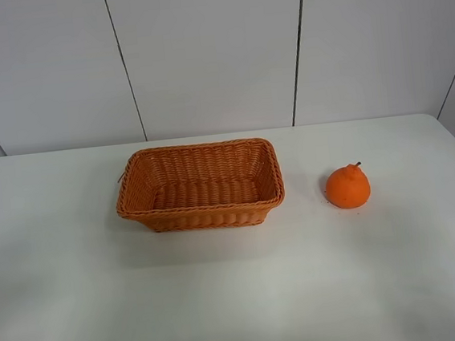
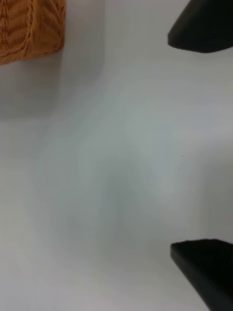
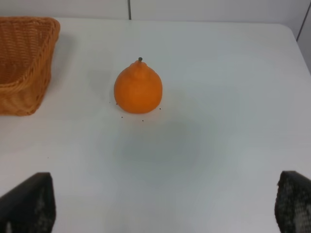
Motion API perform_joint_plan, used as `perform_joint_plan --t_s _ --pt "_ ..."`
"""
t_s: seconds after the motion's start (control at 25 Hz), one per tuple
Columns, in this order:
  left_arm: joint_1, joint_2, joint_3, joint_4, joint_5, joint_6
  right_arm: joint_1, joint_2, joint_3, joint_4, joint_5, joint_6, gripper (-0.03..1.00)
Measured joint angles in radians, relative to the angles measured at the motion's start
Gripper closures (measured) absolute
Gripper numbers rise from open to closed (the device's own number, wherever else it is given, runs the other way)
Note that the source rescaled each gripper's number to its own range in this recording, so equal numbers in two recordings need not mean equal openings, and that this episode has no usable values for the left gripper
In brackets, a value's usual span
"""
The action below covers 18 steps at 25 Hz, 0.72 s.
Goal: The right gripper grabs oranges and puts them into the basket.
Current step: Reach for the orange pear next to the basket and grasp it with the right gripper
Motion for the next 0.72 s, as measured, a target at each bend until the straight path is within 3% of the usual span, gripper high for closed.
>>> perform_joint_plan --t_s 0.44,0.72 --pt "0.0 0.0 0.0 0.0 0.0 0.0 0.0 0.013 -0.021 0.011 -0.014 0.003 -0.03" --pt "0.0 0.0 0.0 0.0 0.0 0.0 0.0 0.402 -0.193 0.011 -0.039 0.003 -0.03"
